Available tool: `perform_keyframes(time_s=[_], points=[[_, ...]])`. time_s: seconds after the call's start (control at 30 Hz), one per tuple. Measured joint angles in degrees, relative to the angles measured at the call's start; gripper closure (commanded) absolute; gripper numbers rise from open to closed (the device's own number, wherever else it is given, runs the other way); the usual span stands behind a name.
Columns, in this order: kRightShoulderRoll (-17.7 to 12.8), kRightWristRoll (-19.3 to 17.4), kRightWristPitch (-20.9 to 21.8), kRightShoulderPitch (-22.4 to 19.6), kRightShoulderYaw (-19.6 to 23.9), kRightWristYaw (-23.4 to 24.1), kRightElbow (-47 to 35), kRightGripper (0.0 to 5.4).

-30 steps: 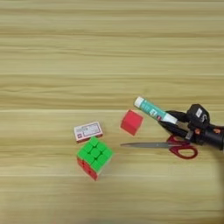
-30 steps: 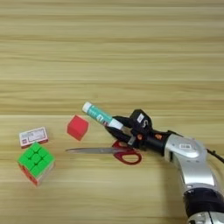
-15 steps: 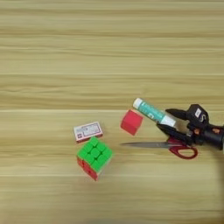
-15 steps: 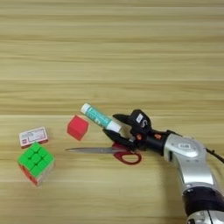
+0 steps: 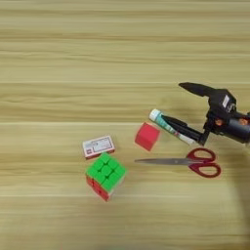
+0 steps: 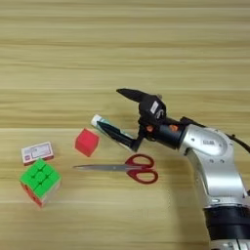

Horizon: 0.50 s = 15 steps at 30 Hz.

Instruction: Move the objects on the table

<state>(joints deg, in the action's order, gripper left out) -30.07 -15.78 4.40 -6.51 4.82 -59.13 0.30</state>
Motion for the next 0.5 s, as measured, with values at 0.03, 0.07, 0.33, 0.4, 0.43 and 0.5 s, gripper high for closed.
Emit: perform_keyframes(time_s=[0.03,0.07,0.33,0.4,0.43,0.5], points=[[0.04,-0.32,-0.61,0.61,-0.69,-0.02,-3.03,0.05],[0.10,-0.44,-1.59,1.16,-1.20,0.01,-5.45,0.05],[1.39,-0.08,-6.37,3.86,-9.93,-0.57,-14.59,0.05],[1.46,0.76,-6.45,3.83,-12.28,-1.45,-14.61,0.05],[1.42,0.96,-6.51,3.76,-13.10,-1.85,-14.57,0.05],[1.50,1.14,-7.30,3.30,-15.65,-3.18,-14.53,0.05]])
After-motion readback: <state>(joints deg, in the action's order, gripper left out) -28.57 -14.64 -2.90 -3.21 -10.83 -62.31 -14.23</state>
